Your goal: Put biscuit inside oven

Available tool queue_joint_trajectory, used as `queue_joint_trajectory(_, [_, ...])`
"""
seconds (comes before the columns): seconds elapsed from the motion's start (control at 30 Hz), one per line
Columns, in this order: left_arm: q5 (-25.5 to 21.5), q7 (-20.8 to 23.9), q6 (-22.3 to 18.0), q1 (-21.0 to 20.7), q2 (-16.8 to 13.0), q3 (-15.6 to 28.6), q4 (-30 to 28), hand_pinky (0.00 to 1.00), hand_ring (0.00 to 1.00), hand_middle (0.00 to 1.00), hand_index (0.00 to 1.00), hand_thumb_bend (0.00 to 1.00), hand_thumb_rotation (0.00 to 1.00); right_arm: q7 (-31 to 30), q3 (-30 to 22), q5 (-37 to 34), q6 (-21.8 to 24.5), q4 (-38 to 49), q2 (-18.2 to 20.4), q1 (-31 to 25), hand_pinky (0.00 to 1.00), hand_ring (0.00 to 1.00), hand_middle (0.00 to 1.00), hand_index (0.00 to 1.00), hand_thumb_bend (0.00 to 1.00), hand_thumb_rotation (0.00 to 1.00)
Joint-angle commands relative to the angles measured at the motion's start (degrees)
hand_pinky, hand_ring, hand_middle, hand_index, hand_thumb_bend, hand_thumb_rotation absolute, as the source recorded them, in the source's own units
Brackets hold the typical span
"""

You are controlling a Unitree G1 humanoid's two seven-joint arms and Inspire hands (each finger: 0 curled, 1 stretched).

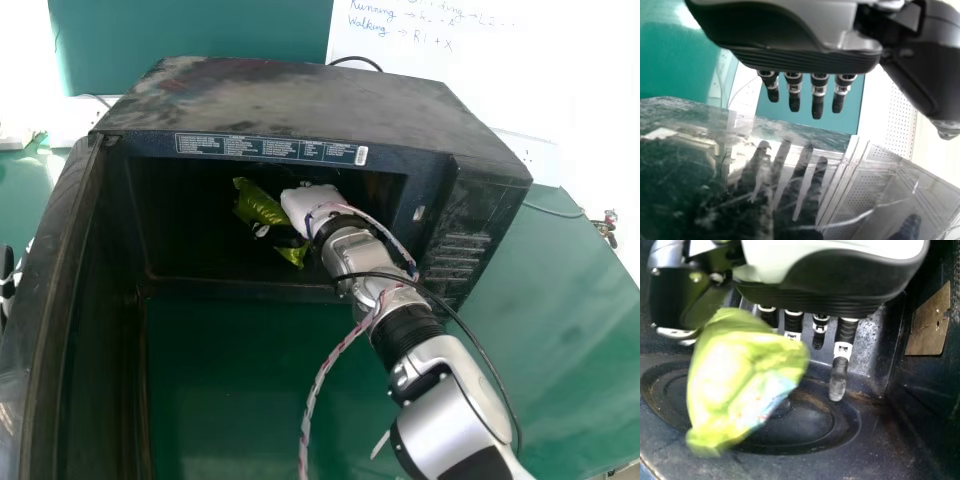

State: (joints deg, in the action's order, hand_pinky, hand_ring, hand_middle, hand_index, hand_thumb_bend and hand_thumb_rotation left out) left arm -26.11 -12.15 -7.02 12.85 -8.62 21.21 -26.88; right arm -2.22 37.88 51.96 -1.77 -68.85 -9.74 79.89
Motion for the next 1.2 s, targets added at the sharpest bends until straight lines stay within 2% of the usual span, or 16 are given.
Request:
queue_joint_trajectory(0.0, [-0.7, -0.1, 0.2, 0.4, 0.0, 0.0, -0.2, 1.00, 1.00, 0.96, 1.00, 1.00, 0.96, 0.4, -0.2, -0.8, 0.1, 0.3, 0.1, 1.5, 0.35, 0.47, 0.57, 0.60, 0.87, 0.25])
queue_joint_trajectory(0.43, [-0.2, 0.6, 0.4, 0.1, 0.2, -0.4, -0.4, 1.00, 1.00, 0.96, 1.00, 1.00, 0.97, -0.1, 0.5, -0.7, -0.9, 0.4, -0.5, 2.0, 0.36, 0.48, 0.56, 0.58, 0.88, 0.29])
queue_joint_trajectory(0.73, [-0.1, 0.6, 0.4, -0.1, 0.3, -0.5, -0.2, 1.00, 1.00, 0.96, 1.00, 1.00, 0.97, 0.2, 0.4, -0.9, -0.6, 2.3, -1.4, 1.6, 0.33, 0.45, 0.54, 0.60, 0.89, 0.33])
queue_joint_trajectory(0.93, [-0.1, 0.6, 0.5, -0.3, 0.2, -0.5, 0.0, 1.00, 1.00, 0.96, 1.00, 1.00, 0.98, 0.2, -2.2, -3.4, -0.1, 7.0, -3.0, -0.6, 0.36, 0.48, 0.56, 0.62, 0.89, 0.29])
queue_joint_trajectory(1.17, [-0.4, 0.6, 0.7, -0.6, 0.3, -0.4, 0.2, 1.00, 1.00, 0.96, 1.00, 1.00, 0.97, -0.3, -4.0, -4.3, -0.3, 17.4, -6.4, -6.0, 0.28, 0.37, 0.48, 0.58, 0.85, 0.27])
